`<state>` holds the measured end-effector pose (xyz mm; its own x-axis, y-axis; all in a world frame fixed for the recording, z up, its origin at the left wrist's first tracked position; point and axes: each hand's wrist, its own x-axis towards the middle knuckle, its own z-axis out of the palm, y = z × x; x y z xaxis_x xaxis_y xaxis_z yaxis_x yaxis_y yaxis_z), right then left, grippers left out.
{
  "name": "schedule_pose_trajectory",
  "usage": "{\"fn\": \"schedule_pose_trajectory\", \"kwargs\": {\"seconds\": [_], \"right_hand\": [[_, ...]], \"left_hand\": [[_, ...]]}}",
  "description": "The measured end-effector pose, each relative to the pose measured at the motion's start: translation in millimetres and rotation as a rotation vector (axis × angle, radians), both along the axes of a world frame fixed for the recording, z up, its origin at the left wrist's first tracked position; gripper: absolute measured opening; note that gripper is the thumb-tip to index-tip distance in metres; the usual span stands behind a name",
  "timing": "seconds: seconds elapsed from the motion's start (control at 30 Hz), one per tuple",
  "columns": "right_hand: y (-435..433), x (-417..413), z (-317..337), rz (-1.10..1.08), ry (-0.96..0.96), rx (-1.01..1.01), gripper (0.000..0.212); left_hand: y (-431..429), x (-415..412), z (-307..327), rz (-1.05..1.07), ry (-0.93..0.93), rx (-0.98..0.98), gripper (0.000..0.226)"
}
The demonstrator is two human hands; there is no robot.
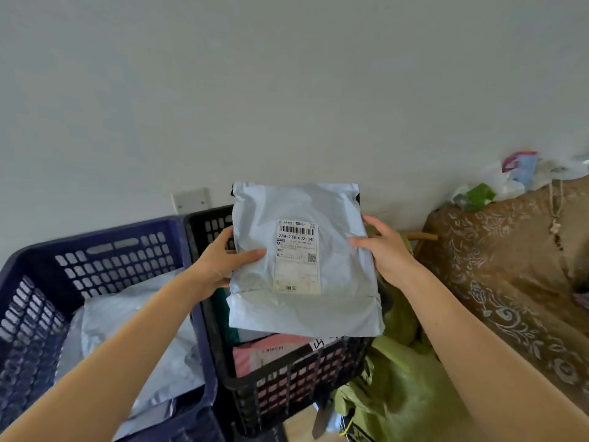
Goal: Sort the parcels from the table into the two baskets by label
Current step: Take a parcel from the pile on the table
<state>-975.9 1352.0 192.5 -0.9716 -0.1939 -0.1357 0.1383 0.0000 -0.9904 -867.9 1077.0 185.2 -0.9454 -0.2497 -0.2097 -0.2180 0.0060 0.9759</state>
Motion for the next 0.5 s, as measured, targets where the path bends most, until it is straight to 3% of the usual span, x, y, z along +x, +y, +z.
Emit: {"fn": "schedule_pose_trajectory", "kwargs": {"seconds": [0.33, 0.5], "right_hand": [[-73.3, -86.7, -28.2, 0.106, -0.023, 0.123, 0.064], [-100.2, -106.8, -54.4, 0.177, 0.021, 0.309, 0.062]], "left_hand": [[-34.7, -64.8, -45.6, 0.247, -0.035, -0.071, 0.07], [-36.4, -82.4, -78.4, 0.349, -0.124, -0.078, 0.08]]}}
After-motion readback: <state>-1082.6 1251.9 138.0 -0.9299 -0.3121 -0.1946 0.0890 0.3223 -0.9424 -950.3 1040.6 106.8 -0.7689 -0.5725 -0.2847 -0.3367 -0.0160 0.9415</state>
